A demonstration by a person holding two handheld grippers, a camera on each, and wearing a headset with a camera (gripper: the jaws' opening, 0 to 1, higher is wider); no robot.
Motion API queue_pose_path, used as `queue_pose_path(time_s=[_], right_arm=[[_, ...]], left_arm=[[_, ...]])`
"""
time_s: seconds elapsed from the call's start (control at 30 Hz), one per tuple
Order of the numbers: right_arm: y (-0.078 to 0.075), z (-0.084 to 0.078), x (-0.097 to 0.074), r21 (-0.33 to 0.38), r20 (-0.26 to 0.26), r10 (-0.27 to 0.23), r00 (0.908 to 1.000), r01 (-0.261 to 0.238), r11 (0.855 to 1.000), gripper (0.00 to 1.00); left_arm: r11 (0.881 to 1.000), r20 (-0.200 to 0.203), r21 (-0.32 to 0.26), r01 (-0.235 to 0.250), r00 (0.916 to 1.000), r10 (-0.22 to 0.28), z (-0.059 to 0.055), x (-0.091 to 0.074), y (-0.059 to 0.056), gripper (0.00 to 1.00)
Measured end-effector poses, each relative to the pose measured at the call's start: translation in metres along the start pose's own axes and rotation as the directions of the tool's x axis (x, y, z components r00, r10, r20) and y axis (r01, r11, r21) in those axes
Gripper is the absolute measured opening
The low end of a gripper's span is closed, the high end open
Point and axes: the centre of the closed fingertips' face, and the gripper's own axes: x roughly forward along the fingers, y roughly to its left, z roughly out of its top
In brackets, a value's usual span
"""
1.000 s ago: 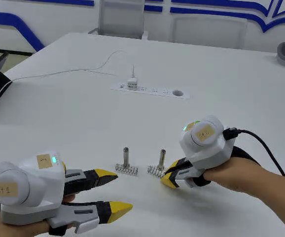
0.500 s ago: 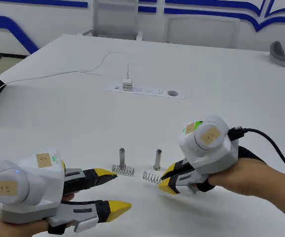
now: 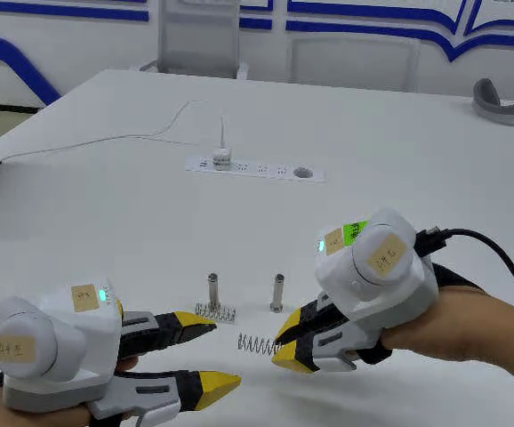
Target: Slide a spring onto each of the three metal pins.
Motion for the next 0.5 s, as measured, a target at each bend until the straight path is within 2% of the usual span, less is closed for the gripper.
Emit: queue_pose_path(time_s=[0.17,0.5], right_arm=[[0.010,0.006,-0.001,-0.039,0.002,0.033,0.9995,-0.033,0.999,0.12],[0.020,0.012,-0.002,-0.093,-0.007,0.063,0.9980,-0.064,0.994,0.12]], left_arm=[[1.000,0.000,0.016,0.013,0.9999,-0.013,0.001,0.000,-0.004,0.37],[0.998,0.002,0.046,0.045,0.9990,-0.045,0.002,0.002,-0.013,0.28]])
